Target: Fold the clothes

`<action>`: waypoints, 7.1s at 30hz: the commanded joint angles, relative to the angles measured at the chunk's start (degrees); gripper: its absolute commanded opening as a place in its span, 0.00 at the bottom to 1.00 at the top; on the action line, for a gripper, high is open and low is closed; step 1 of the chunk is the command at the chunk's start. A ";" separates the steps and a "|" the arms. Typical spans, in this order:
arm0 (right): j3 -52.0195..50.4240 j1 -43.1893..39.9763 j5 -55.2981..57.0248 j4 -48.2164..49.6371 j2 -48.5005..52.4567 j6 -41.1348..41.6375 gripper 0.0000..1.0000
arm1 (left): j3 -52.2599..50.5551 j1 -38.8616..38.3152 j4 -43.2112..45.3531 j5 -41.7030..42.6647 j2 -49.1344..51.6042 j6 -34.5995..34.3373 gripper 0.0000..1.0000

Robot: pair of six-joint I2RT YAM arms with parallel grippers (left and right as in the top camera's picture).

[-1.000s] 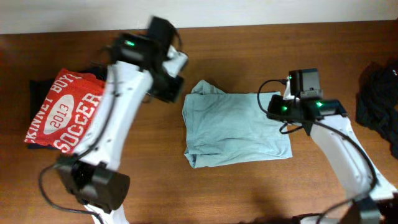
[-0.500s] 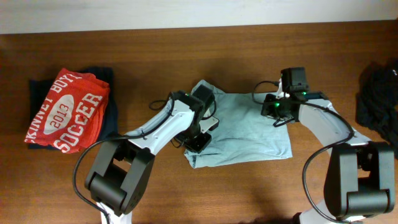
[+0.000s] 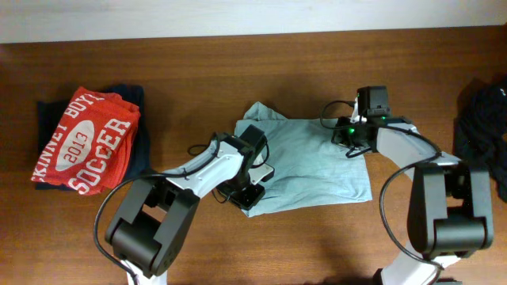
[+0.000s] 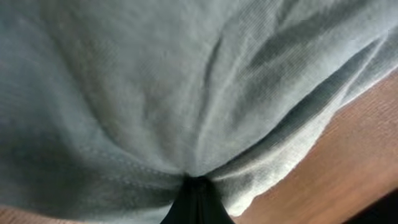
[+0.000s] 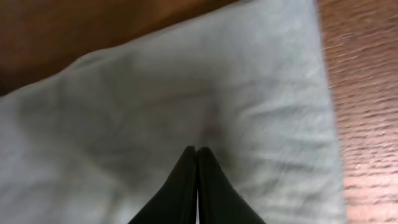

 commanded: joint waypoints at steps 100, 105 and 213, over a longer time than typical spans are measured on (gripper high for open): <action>13.99 -9.33 -17.64 -35.28 -17.11 -12.96 0.71 | 63.87 22.03 -23.26 -14.67 4.66 7.17 0.37; 13.99 -20.61 -25.83 -37.33 -10.34 -19.93 0.78 | 65.55 24.57 -27.96 -14.67 -0.46 3.34 0.42; 35.71 15.17 18.16 -56.33 6.78 -15.50 0.06 | 65.55 34.49 -34.42 -14.38 -9.79 -0.98 0.99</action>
